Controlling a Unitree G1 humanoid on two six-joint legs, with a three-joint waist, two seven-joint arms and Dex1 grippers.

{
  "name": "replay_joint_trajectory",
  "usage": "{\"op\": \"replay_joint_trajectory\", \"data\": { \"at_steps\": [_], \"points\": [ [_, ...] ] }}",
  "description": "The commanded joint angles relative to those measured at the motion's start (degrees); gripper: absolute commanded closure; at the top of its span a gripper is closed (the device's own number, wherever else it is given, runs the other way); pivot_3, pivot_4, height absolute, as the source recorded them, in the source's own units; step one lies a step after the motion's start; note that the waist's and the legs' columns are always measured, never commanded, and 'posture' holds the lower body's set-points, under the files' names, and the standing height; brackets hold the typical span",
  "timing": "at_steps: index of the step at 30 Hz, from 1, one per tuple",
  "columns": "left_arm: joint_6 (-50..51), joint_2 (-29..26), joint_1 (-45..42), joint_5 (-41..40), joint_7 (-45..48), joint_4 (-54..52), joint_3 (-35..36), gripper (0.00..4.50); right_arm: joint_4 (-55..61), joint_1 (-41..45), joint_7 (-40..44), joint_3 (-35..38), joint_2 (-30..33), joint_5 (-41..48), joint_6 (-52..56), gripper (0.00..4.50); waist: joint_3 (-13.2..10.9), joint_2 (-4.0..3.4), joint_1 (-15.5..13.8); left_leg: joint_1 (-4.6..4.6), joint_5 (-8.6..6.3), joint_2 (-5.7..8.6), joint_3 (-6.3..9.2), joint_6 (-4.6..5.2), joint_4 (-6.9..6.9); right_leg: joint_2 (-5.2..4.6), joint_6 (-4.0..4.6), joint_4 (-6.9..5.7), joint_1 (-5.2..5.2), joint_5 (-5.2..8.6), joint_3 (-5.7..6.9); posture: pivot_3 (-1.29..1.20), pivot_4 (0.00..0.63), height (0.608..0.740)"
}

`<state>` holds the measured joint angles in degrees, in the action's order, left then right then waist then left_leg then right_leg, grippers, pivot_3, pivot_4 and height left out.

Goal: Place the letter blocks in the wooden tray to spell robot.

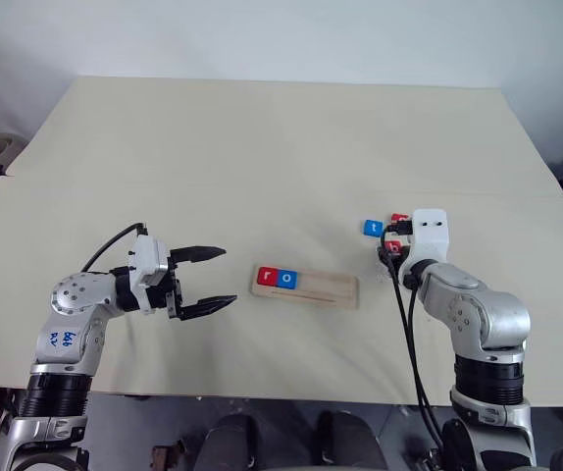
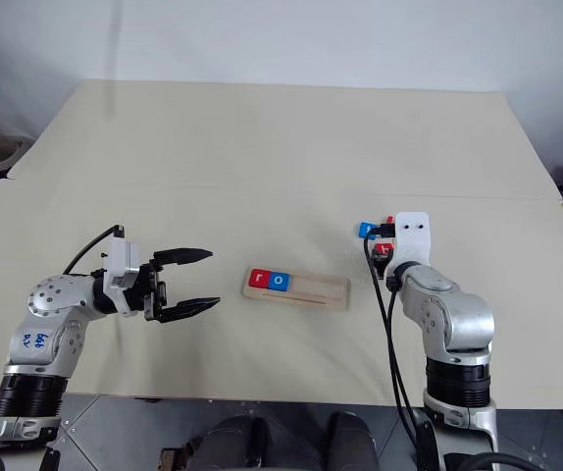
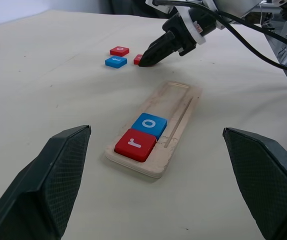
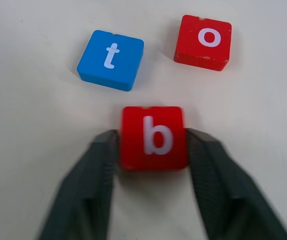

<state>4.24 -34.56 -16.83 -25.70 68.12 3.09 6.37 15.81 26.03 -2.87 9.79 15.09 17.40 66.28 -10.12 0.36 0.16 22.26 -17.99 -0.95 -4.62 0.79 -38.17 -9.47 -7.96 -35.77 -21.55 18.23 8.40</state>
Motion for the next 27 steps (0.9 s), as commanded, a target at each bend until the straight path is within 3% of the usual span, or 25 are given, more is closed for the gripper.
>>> {"op": "replay_joint_trajectory", "data": {
  "at_steps": [1, 10, 18, 23, 27],
  "points": [
    [-0.81, 0.05, -0.37, -0.33, -0.23, -1.07, 0.04, 0.00, 2.02, -0.92, -0.58, 2.63, 0.37, -1.02, 1.09, 3.03, 0.00, 0.00, -0.01, 0.00, 0.00, 0.00, 0.00, 0.00, 0.00, 0.00, 0.00, 0.00, 0.00, 0.00, 0.00, 0.00, 0.150, 0.740],
    [-1.45, 0.34, -1.29, -0.13, 0.72, 0.91, -0.92, 0.00, 19.37, -7.04, 1.87, 7.10, 0.74, 1.37, 16.98, 3.03, 0.00, 0.00, 0.00, 0.01, 0.00, -0.01, 0.00, 0.00, 0.06, 0.00, 0.00, 0.03, -0.01, 0.00, 0.00, 0.00, 0.150, 0.740],
    [-1.81, 0.33, -1.83, -0.07, 1.76, 2.14, -1.73, 0.00, 27.87, -12.32, 1.13, 9.49, -7.15, -0.53, 22.71, 3.03, 0.00, 0.00, 0.10, 0.00, 0.00, -0.01, -0.01, 0.00, 0.10, 0.01, 0.00, 0.03, -0.03, 0.00, -0.02, 0.00, 0.150, 0.740],
    [-1.97, -0.15, -2.11, -0.03, 1.99, 2.49, -1.46, 0.00, 27.08, -10.51, 5.04, 10.55, -5.38, 0.36, 23.14, 1.35, 0.00, 0.00, 0.10, 0.00, -0.01, 0.00, -0.01, 0.01, 0.10, 0.02, 0.00, 0.04, -0.04, 0.00, -0.04, 0.00, 0.150, 0.740],
    [-2.03, -0.47, -1.37, -0.09, 1.69, 2.12, -0.94, 0.00, 22.37, -8.30, 16.37, 11.15, 6.74, 5.62, 21.95, 0.03, -0.03, -0.03, 0.03, 0.00, -0.02, 0.02, -0.02, 0.04, 0.10, 0.01, 0.00, 0.07, -0.04, 0.00, -0.07, 0.00, 0.150, 0.740]
  ]
}}
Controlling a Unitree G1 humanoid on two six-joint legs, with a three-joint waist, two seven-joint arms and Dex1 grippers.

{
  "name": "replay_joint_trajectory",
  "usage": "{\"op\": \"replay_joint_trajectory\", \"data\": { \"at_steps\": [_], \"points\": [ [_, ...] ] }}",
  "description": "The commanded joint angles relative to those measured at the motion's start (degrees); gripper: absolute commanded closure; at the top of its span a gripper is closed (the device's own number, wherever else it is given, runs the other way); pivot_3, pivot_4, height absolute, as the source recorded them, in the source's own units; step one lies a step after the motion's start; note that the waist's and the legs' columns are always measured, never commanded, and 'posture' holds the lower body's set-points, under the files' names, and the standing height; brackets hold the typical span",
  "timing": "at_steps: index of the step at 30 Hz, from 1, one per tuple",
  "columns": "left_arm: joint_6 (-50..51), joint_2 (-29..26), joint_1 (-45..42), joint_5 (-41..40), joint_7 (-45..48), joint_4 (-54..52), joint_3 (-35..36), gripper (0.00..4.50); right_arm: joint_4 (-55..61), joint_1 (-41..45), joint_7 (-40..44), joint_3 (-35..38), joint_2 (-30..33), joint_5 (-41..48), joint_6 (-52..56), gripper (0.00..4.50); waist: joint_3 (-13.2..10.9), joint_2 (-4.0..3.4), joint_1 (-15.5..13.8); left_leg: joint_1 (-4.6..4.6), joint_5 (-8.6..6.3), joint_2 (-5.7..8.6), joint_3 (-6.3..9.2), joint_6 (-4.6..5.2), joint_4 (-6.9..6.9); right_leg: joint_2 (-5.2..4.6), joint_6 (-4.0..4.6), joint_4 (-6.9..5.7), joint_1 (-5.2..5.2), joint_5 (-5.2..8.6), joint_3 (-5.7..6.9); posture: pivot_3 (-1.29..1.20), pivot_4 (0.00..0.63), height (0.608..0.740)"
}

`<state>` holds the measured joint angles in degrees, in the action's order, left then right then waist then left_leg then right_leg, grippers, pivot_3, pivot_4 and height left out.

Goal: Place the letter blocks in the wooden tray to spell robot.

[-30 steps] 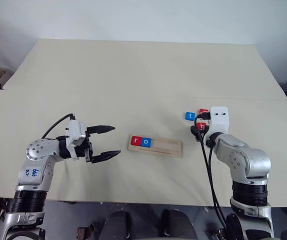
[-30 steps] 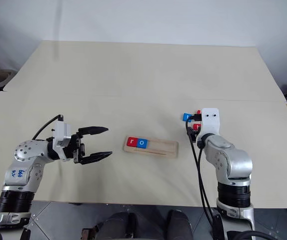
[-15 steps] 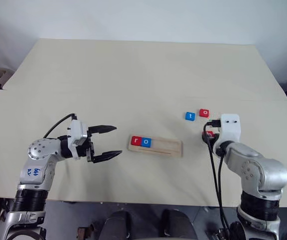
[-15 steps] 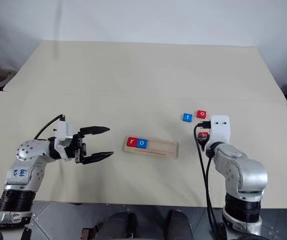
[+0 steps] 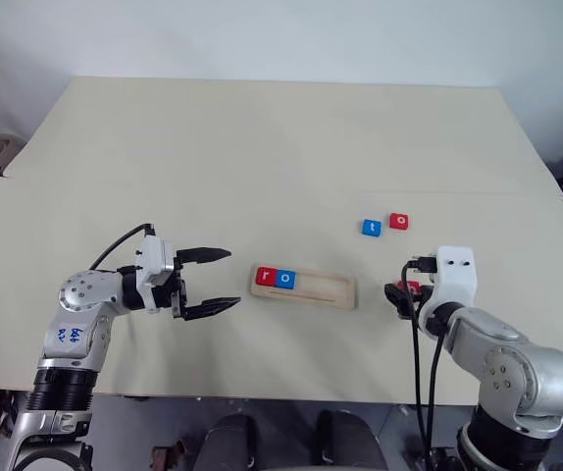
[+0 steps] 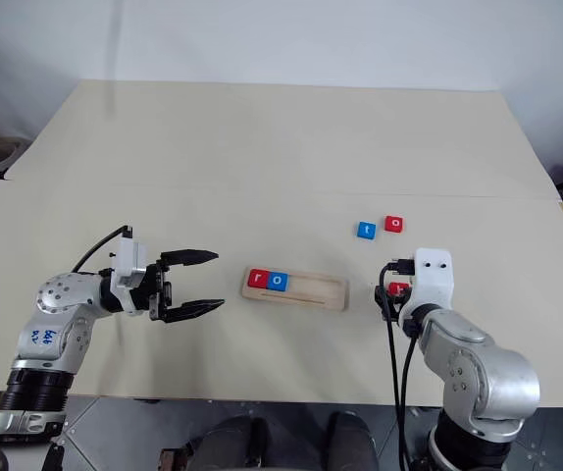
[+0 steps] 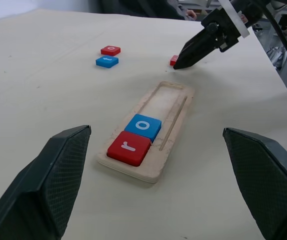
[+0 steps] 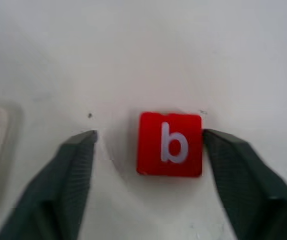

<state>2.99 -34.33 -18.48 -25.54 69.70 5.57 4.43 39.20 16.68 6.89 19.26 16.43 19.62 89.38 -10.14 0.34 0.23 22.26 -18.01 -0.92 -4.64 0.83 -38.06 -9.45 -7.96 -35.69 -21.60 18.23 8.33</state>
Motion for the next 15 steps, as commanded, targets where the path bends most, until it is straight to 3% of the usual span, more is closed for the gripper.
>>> {"op": "replay_joint_trajectory", "data": {
  "at_steps": [1, 5, 7, 11, 15],
  "points": [
    [-0.79, -0.73, 0.41, -0.27, 0.07, -0.46, 1.04, 0.00, -1.74, 1.14, 8.54, 1.48, 7.40, 4.44, -1.46, 0.03, -0.01, -0.01, -0.06, 0.00, -0.01, 0.00, 0.00, 0.02, 0.00, 0.00, 0.00, 0.03, 0.00, 0.00, 0.00, 0.00, 0.150, 0.740],
    [-1.02, -0.67, 1.20, -0.37, -0.60, -0.85, 1.40, 0.00, -9.29, -2.72, 28.83, -2.27, 25.40, 8.39, -17.09, 0.03, -0.02, -0.01, -0.07, 0.01, -0.03, 0.01, -0.02, 0.04, 0.06, 0.00, 0.00, 0.12, 0.01, 0.00, -0.01, 0.00, 0.150, 0.740],
    [-1.20, -0.51, 1.48, -0.49, -0.67, -1.21, 1.36, 0.00, -13.80, -6.08, 39.13, -4.09, 31.19, 8.11, -28.62, 0.03, -0.04, 0.03, -0.11, 0.00, -0.05, 0.02, -0.06, 0.09, 0.07, 0.00, -0.05, 0.21, 0.04, -0.02, -0.02, 0.00, 0.150, 0.740],
    [-1.70, -0.30, 1.66, -1.21, 0.79, -2.10, 0.72, 0.00, -26.76, -9.77, 56.24, -7.24, 36.49, 3.64, -56.02, 0.03, -0.08, 0.11, -0.14, -0.02, -0.05, 0.01, -0.29, 0.08, 0.04, 0.00, -0.10, 0.24, 0.09, -0.05, 0.00, 0.00, 0.150, 0.740],
    [-1.80, -0.06, 1.15, -1.60, 3.00, -3.37, -0.58, 0.00, -44.79, -5.17, 65.46, -13.72, 38.23, -3.73, -77.67, 0.03, -0.09, 0.12, -0.01, -0.07, -0.04, 0.01, -0.66, 0.09, -0.06, -0.01, -0.19, 0.22, 0.12, -0.11, -0.09, 0.00, 0.150, 0.740]
  ]
}}
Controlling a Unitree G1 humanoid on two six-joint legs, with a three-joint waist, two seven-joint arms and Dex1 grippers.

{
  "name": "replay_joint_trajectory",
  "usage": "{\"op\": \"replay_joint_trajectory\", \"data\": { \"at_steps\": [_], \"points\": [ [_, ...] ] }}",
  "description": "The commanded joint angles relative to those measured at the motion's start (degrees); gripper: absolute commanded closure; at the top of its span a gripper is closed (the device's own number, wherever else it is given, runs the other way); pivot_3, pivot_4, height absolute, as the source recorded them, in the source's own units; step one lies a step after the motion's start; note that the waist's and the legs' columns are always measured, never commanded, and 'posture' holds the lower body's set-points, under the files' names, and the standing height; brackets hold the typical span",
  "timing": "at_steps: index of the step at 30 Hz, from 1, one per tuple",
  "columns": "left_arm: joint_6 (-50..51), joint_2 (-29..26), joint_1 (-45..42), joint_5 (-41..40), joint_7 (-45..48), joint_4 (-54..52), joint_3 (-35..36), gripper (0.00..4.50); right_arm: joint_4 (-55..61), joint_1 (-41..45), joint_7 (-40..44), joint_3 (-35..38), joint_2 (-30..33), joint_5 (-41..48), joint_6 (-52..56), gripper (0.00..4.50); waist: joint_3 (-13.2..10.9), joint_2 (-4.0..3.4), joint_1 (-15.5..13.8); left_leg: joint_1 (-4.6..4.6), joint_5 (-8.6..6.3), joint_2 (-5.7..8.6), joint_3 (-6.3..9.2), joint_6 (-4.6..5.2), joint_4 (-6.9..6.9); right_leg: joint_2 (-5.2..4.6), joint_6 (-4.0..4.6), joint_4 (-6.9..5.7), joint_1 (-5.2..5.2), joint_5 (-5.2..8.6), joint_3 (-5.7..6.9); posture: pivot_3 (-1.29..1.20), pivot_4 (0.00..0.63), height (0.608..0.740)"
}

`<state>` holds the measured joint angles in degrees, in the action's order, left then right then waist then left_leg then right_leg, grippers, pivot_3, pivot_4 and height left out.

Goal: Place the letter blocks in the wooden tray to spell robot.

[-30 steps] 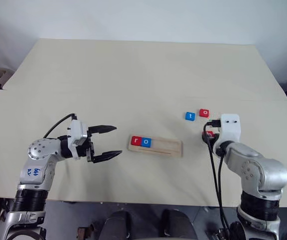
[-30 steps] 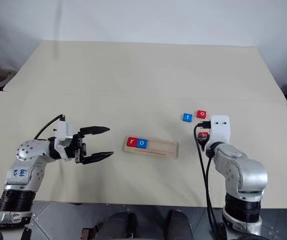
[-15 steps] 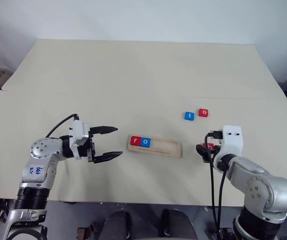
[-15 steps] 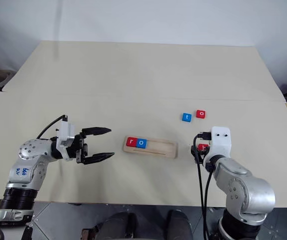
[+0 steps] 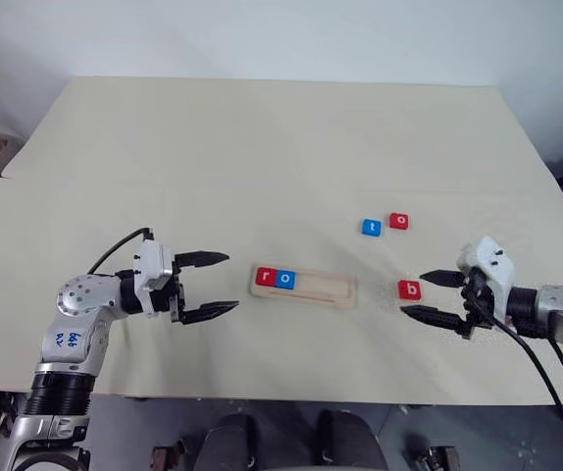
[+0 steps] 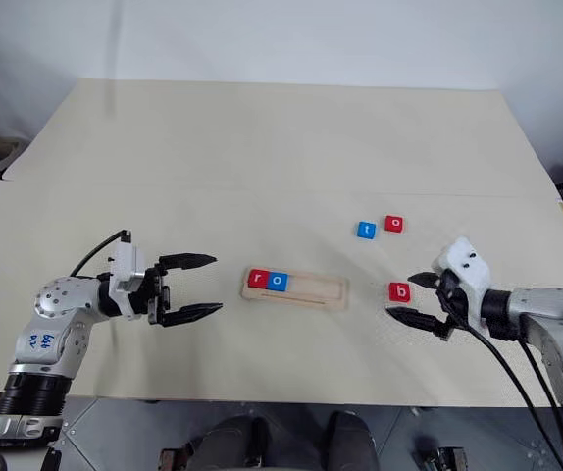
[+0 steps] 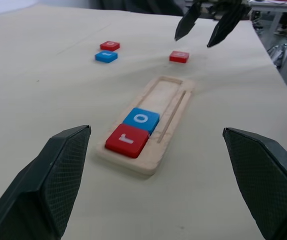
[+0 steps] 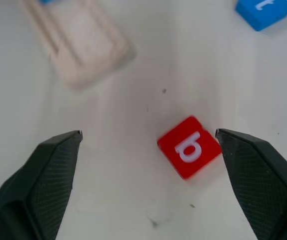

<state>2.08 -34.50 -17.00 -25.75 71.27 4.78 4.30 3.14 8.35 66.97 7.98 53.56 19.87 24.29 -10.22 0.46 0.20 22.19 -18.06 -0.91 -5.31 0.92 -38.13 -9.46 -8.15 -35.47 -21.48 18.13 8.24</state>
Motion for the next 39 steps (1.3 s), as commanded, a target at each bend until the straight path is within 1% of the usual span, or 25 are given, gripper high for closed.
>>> {"op": "replay_joint_trajectory", "data": {
  "at_steps": [1, 3, 8, 13, 14, 16, 21, 22, 23, 26, 28, 30, 32, 37, 39],
  "points": [
    [-0.82, 0.14, -0.52, -1.37, 1.73, -2.81, -0.68, 0.00, -12.38, 5.04, 6.26, -3.60, 0.72, -5.15, -15.75, 0.03, 0.00, 0.00, 0.06, -0.01, 0.00, -0.01, 0.00, 0.00, -0.02, 0.00, 0.00, -0.01, 0.01, 0.00, 0.00, 0.00, 0.150, 0.740],
    [-0.50, 0.14, -0.87, -1.54, 2.12, -3.21, -0.93, 0.00, -18.43, 8.71, 8.25, -5.39, -0.28, -6.36, -20.25, 0.03, -0.01, -0.02, 0.07, -0.02, 0.00, -0.02, -0.01, 0.00, -0.03, 0.00, 0.00, -0.03, 0.01, 0.00, -0.01, 0.00, 0.150, 0.740],
    [-0.12, -0.29, -1.32, -1.26, 3.05, -3.88, -1.53, 0.00, -28.47, 15.91, 11.19, -8.87, -2.24, -9.03, -27.23, 0.03, -0.01, -0.02, 0.01, 0.00, 0.01, -0.04, 0.02, -0.01, -0.07, 0.00, 0.00, -0.02, 0.01, 0.00, 0.01, 0.00, 0.150, 0.740],
    [-0.24, -0.42, -1.85, -0.99, 3.32, -3.58, -1.84, 0.00, -33.71, 20.54, 13.99, -11.68, -3.92, -10.55, -28.61, 0.03, -0.01, -0.02, 0.01, 0.00, 0.01, -0.05, 0.03, -0.01, -0.12, 0.00, 0.00, -0.03, 0.03, 0.00, 0.01, 0.00, 0.150, 0.740],
    [-0.25, -0.43, -1.87, -0.99, 3.31, -3.56, -1.84, 0.00, -34.38, 21.09, 14.68, -12.25, -3.96, -10.85, -28.21, 0.41, -0.01, -0.02, 0.01, 0.00, 0.01, -0.05, 0.03, -0.01, -0.13, 0.00, 0.00, -0.03, 0.03, 0.00, 0.01, 0.00, 0.150, 0.740],
    [-0.29, -0.43, -1.89, -0.96, 3.26, -3.50, -1.78, 0.00, -35.10, 21.77, 15.74, -13.25, -3.77, -11.54, -27.56, 0.90, -0.01, -0.02, 0.01, 0.00, 0.01, -0.06, 0.04, -0.01, -0.14, 0.00, 0.00, -0.04, 0.03, 0.00, 0.01, 0.00, 0.150, 0.740],
    [-0.51, -0.68, -1.61, -0.84, 2.53, -3.17, -0.97, 0.00, -35.03, 23.66, 17.18, -14.11, -3.74, -12.06, -27.82, 2.51, -0.01, -0.02, -0.02, 0.00, 0.00, -0.06, 0.04, -0.01, -0.14, 0.00, 0.00, -0.04, 0.04, 0.00, 0.01, 0.00, 0.150, 0.740],
    [-0.56, -0.76, -1.46, -0.83, 2.39, -3.13, -0.86, 0.00, -34.14, 24.12, 17.25, -14.44, -3.68, -12.26, -27.56, 2.92, -0.01, -0.03, -0.02, 0.00, 0.01, -0.06, 0.05, -0.01, -0.14, 0.00, 0.00, -0.04, 0.04, 0.00, 0.01, 0.00, 0.150, 0.740],
    [-0.63, -0.83, -1.32, -0.79, 2.25, -3.07, -0.76, 0.00, -32.71, 24.64, 17.32, -14.74, -3.79, -12.09, -26.05, 3.04, -0.01, -0.03, -0.02, 0.00, 0.01, -0.06, 0.04, -0.01, -0.14, 0.00, 0.00, -0.05, 0.04, 0.00, 0.01, 0.00, 0.150, 0.740],
    [-0.68, -0.86, -0.96, -0.71, 1.51, -3.27, -0.64, 0.00, -26.78, 26.13, 16.63, -15.07, -4.93, -10.29, -18.76, 3.04, -0.01, -0.03, 0.04, 0.00, 0.00, -0.08, 0.08, -0.01, -0.14, 0.00, 0.00, -0.05, 0.03, 0.00, 0.01, 0.00, 0.150, 0.740],
    [-0.73, -0.83, -0.71, -0.65, 0.88, -3.42, -0.56, 0.00, -20.01, 26.89, 16.03, -15.30, -6.62, -7.66, -11.54, 3.04, -0.02, -0.04, 0.13, 0.00, 0.00, -0.10, 0.14, -0.01, -0.13, 0.01, 0.00, -0.07, 0.00, 0.00, -0.01, 0.00, 0.150, 0.740],
    [-0.80, -0.81, -0.40, -0.62, 0.39, -3.60, -0.54, 0.00, -13.19, 27.93, 14.07, -15.48, -9.00, -5.12, -3.73, 3.04, -0.02, -0.06, 0.16, 0.00, 0.01, -0.12, 0.20, -0.01, -0.13, 0.02, 0.01, -0.10, -0.02, 0.00, -0.01, 0.00, 0.150, 0.740],
    [-0.84, -0.80, 0.02, -0.60, -0.10, -3.90, -0.55, 0.00, -7.39, 29.45, 10.74, -16.98, -11.72, -4.73, 3.26, 3.04, -0.02, -0.06, 0.01, 0.00, 0.00, -0.11, 0.38, -0.01, -0.14, 0.01, 0.01, -0.11, -0.04, -0.01, -0.04, 0.00, 0.150, 0.740],
    [-0.71, -0.97, 0.82, -0.52, -1.38, -4.53, -0.44, 0.00, -1.02, 32.05, 2.02, -21.50, -17.74, -7.02, 14.01, 3.04, -0.02, -0.06, -0.47, 0.10, 0.00, -0.04, 0.59, -0.01, -0.22, -0.03, 0.00, -0.12, -0.02, -0.01, 0.02, 0.00, 0.150, 0.740],
    [-0.65, -1.10, 1.07, -0.55, -1.71, -4.76, -0.25, 0.00, 0.19, 32.52, 0.01, -23.35, -19.12, -7.75, 15.84, 3.04, -0.02, -0.06, -0.45, 0.16, 0.00, 0.00, 0.64, 0.00, -0.27, -0.05, -0.01, -0.12, -0.02, -0.02, 0.06, 0.00, 0.150, 0.740]
  ]
}}
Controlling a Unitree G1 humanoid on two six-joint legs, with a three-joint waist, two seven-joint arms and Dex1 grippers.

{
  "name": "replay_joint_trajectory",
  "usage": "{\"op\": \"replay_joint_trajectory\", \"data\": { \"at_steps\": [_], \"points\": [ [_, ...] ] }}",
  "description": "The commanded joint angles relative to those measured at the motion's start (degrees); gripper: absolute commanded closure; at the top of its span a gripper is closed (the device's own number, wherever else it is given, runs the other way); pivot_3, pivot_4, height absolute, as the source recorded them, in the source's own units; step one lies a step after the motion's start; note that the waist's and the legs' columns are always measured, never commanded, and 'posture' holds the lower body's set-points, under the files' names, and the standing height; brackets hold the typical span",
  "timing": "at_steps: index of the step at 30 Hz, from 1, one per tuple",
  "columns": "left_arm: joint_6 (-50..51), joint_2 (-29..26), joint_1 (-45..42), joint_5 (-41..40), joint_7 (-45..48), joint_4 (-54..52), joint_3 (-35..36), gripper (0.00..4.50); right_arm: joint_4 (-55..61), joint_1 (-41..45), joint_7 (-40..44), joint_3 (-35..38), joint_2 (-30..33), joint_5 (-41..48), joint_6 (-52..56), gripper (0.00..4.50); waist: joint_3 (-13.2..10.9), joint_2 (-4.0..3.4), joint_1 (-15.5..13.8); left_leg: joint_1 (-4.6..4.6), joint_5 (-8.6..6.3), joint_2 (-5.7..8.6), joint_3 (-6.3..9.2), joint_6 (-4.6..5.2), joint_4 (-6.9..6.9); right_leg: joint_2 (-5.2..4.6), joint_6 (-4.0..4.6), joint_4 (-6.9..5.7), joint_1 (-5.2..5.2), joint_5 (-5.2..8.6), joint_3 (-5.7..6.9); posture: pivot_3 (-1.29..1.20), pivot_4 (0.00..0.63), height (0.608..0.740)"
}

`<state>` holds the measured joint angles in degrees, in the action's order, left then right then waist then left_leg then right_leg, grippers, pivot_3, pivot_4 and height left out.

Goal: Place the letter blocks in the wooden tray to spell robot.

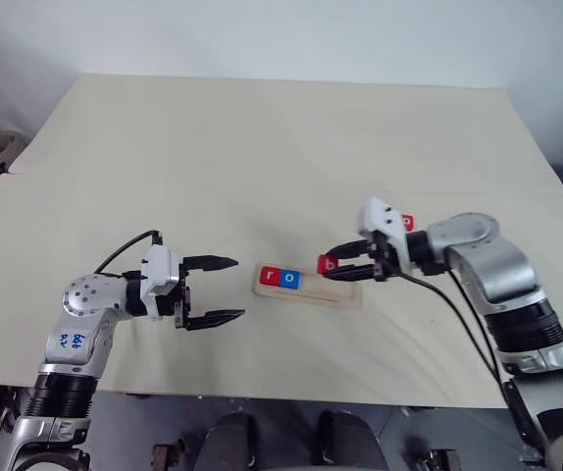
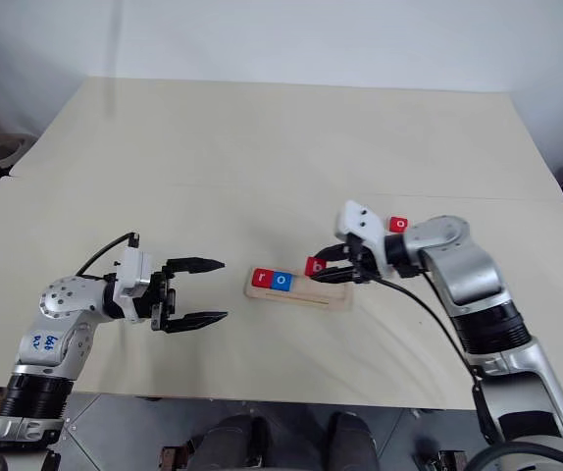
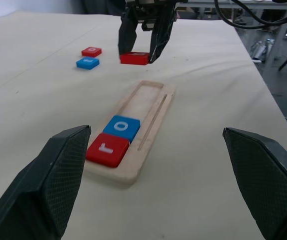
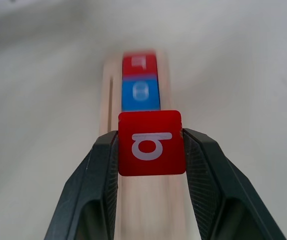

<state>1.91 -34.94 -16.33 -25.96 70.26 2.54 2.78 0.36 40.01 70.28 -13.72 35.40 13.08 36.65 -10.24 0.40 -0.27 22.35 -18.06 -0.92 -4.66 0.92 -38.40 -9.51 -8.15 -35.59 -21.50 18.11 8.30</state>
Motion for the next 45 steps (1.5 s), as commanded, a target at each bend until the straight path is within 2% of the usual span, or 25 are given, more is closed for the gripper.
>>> {"op": "replay_joint_trajectory", "data": {
  "at_steps": [1, 20, 23, 29, 36, 39, 45],
  "points": [
    [-0.42, -0.70, 0.50, -0.35, -0.82, -2.65, 1.32, 0.00, 3.29, 0.95, -3.90, -2.28, -1.30, -1.20, 3.90, 3.04, 0.00, 0.00, 0.10, 0.03, 0.00, 0.01, 0.01, 0.00, -0.01, 0.00, 0.00, 0.01, -0.01, 0.00, 0.01, 0.00, 0.150, 0.740],
    [-0.69, -0.65, 1.66, -0.35, -3.01, -3.81, 1.94, 0.00, 2.82, 1.15, -6.49, -6.44, -2.68, -2.19, 3.69, 3.04, 0.00, 0.00, 0.48, 0.01, 0.00, 0.01, -0.03, 0.00, 0.06, 0.01, 0.00, 0.01, -0.03, 0.00, 0.05, 0.00, 0.150, 0.740],
    [-0.66, -0.68, 1.56, -0.39, -3.16, -3.83, 1.96, 0.00, 2.43, 1.06, -6.52, -6.72, -2.56, -2.72, 2.89, 1.93, 0.00, 0.00, 0.50, 0.01, 0.00, 0.01, -0.03, 0.00, 0.07, 0.01, 0.00, 0.01, -0.03, 0.00, 0.05, 0.00, 0.150, 0.740],
    [-0.66, -0.57, 1.50, -0.42, -3.43, -3.92, 1.86, 0.00, 2.42, 1.13, -6.57, -6.02, -2.52, -2.50, 2.23, 0.03, 0.00, 0.00, 0.50, 0.01, 0.00, 0.01, -0.03, 0.00, 0.07, 0.01, 0.00, 0.01, -0.03, 0.00, 0.05, 0.00, 0.150, 0.740],
    [-0.66, -0.50, 1.33, -0.45, -3.39, -3.75, 1.76, 0.00, 5.67, -0.12, -4.79, -3.93, -0.44, -0.08, 2.70, 0.03, 0.00, 0.00, 0.43, 0.01, 0.00, 0.01, -0.03, 0.00, 0.07, 0.01, 0.00, 0.01, -0.03, 0.00, 0.05, 0.00, 0.150, 0.740],
    [-0.71, -0.47, 1.15, -0.38, -3.29, -3.44, 1.68, 0.00, 7.33, -1.53, -4.24, -2.91, 0.94, 1.35, 3.90, 0.69, 0.00, 0.00, 0.41, 0.01, 0.00, 0.01, -0.02, 0.00, 0.06, 0.01, 0.00, 0.01, -0.03, 0.00, 0.05, 0.00, 0.150, 0.740],
    [-0.73, -0.24, 0.46, -0.21, -3.24, -2.97, 1.33, 0.00, 8.30, -5.08, -5.34, -3.49, 1.85, 1.05, 4.04, 2.77, 0.00, 0.00, 0.42, 0.01, 0.00, 0.01, -0.03, 0.00, 0.08, 0.01, 0.00, 0.01, -0.03, 0.00, 0.05, 0.00, 0.150, 0.740]
  ]
}}
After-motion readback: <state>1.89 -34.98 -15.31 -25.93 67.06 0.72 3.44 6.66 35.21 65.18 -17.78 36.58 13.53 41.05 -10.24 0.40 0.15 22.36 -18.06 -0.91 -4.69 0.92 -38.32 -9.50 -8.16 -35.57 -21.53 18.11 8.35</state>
